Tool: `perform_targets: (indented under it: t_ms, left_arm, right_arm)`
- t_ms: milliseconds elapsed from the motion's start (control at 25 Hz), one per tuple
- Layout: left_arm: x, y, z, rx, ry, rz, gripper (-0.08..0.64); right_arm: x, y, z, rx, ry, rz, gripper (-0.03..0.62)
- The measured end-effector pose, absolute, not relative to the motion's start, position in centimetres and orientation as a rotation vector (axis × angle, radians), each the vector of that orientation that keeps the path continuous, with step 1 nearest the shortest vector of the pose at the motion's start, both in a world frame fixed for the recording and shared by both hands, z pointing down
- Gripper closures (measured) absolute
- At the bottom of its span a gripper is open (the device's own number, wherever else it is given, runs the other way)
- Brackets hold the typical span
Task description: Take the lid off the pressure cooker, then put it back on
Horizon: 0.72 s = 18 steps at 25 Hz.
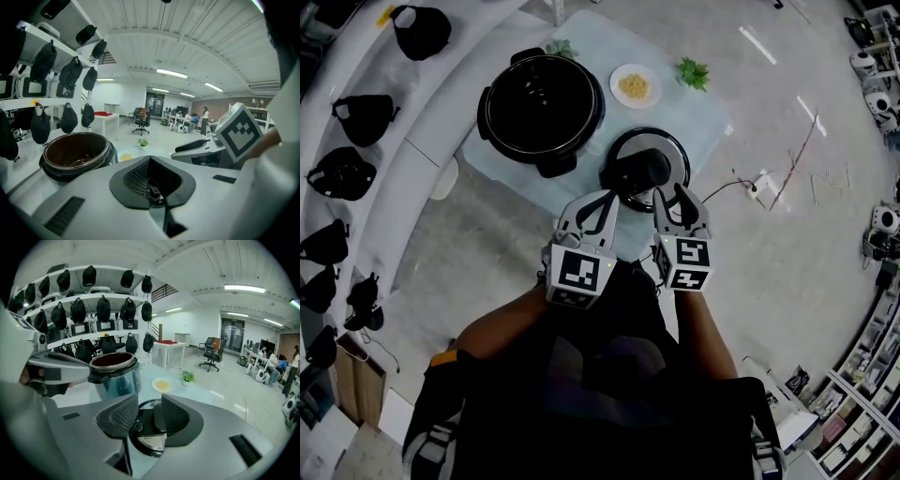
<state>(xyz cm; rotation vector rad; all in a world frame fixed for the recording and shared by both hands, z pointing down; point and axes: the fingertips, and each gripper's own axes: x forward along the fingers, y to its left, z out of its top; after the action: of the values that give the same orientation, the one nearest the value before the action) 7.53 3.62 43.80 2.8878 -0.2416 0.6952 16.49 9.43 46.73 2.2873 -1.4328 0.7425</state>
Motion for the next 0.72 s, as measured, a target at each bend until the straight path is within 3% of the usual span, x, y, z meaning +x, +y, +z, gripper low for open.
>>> perform_targets:
  t_ms: [720]
  left_arm:
    - [10.1,1.9,53.1,2.704,-0.568,0.916,0.554]
  right_arm:
    - [20.7,5.8,58.5,2.066,-1.599,0.868,0.301]
